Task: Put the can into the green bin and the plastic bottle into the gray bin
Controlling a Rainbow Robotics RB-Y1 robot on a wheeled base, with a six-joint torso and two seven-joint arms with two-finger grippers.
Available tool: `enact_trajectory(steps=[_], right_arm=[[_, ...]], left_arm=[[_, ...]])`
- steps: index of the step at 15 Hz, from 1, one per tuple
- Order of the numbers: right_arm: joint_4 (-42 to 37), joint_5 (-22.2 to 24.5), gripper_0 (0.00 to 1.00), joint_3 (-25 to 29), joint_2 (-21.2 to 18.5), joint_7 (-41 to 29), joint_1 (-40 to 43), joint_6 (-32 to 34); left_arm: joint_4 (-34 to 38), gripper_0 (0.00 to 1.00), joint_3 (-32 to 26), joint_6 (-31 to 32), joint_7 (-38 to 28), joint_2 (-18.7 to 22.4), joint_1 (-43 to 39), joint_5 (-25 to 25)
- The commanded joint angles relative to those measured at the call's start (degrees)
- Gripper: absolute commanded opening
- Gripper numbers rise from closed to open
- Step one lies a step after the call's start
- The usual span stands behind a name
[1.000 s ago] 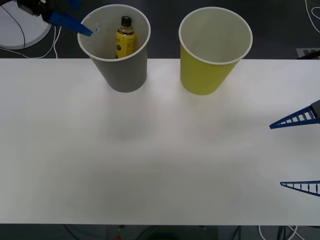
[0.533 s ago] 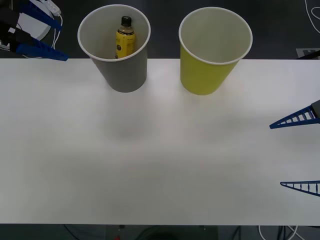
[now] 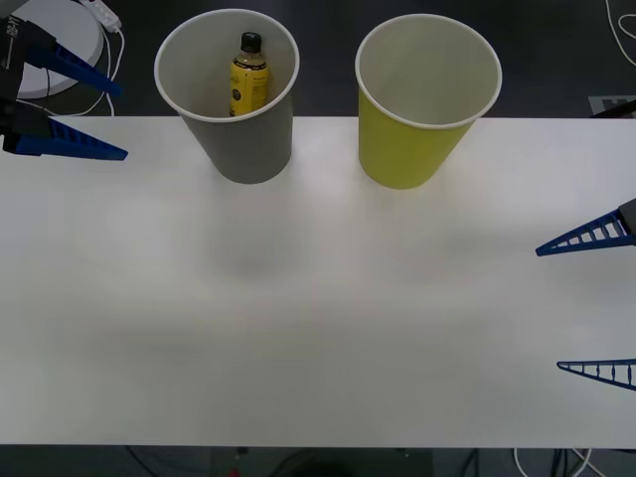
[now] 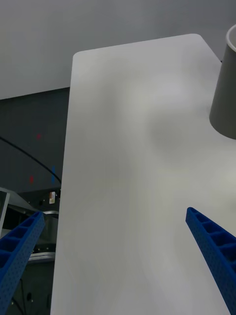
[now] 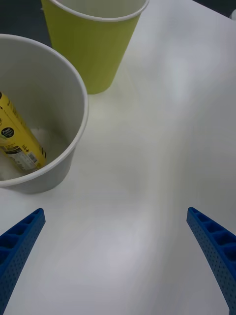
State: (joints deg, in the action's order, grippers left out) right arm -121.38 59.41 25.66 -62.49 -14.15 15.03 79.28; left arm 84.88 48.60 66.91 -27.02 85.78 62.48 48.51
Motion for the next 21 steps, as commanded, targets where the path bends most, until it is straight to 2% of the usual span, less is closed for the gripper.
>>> enact_trajectory(steps=[1, 2, 6, 10, 15, 18, 21], right_arm=[[0.0, 0.0, 1.00, 0.0, 0.0, 0.0, 0.0, 0.0], [0.0, 0.0, 1.00, 0.0, 0.0, 0.0, 0.0, 0.0], [0.0, 0.0, 1.00, 0.0, 0.0, 0.0, 0.0, 0.0], [0.0, 0.0, 1.00, 0.0, 0.0, 0.0, 0.0, 0.0], [0.0, 0.0, 1.00, 0.0, 0.0, 0.0, 0.0, 0.0], [0.0, 0.0, 1.00, 0.0, 0.0, 0.0, 0.0, 0.0], [0.0, 0.0, 1.00, 0.0, 0.0, 0.0, 0.0, 0.0]], left_arm=[[3.7, 1.00, -11.7, -0.6, -0.9, -1.1, -10.9, 3.0], [5.0, 1.00, -16.2, -0.6, -1.4, -1.8, -14.8, 4.1], [11.3, 1.00, -27.8, -1.5, -2.9, -4.0, -26.6, 8.1], [23.5, 1.00, -41.3, -3.6, -8.0, -6.3, -40.7, 16.4], [35.3, 1.00, -55.9, -0.7, -5.0, -10.7, -56.9, 26.2], [35.8, 1.00, -61.3, 4.6, 1.7, -12.6, -62.2, 23.9], [35.7, 1.00, -64.0, 5.7, 7.0, -12.6, -66.1, 20.7]])
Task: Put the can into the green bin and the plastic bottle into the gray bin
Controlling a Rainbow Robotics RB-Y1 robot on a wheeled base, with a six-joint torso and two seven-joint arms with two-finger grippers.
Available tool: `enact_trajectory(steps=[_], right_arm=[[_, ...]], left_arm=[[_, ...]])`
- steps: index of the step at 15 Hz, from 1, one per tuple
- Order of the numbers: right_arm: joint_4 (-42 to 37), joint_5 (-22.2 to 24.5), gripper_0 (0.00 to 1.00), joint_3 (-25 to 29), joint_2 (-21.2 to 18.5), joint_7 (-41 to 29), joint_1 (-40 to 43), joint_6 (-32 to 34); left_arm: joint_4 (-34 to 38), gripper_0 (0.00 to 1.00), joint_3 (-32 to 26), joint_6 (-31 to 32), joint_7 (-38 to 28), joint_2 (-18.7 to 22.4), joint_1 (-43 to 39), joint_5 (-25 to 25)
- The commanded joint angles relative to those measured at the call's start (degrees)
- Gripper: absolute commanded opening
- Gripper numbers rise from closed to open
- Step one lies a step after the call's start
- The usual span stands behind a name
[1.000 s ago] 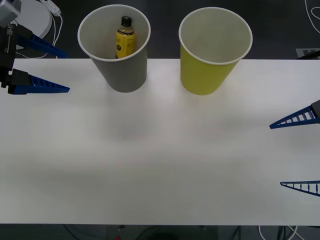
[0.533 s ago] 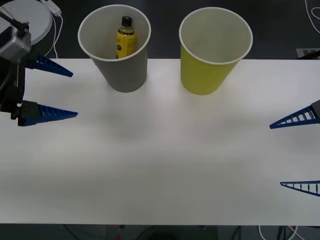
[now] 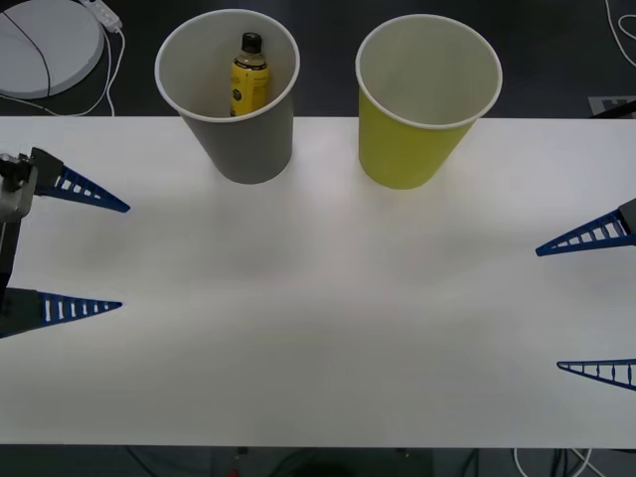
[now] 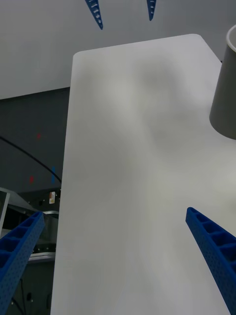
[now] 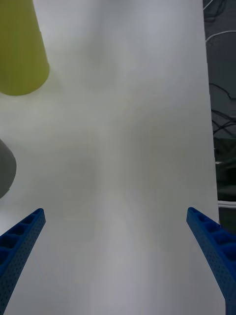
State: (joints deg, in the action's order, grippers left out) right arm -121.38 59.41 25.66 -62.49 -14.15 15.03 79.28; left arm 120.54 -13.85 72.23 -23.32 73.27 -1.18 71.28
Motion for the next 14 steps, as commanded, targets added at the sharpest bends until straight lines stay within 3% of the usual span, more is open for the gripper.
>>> enact_trajectory(steps=[1, 6, 14], right_arm=[[0.0, 0.0, 1.00, 0.0, 0.0, 0.0, 0.0, 0.0], [0.0, 0.0, 1.00, 0.0, 0.0, 0.0, 0.0, 0.0], [0.0, 0.0, 1.00, 0.0, 0.0, 0.0, 0.0, 0.0]], left_arm=[[0.0, 1.00, -2.5, 0.4, 4.7, 0.0, -3.9, -3.5], [1.9, 1.00, -8.3, 0.4, 7.3, -0.1, -11.1, -8.7], [1.5, 1.00, -8.5, 0.0, 8.1, -0.5, -11.6, -9.4]])
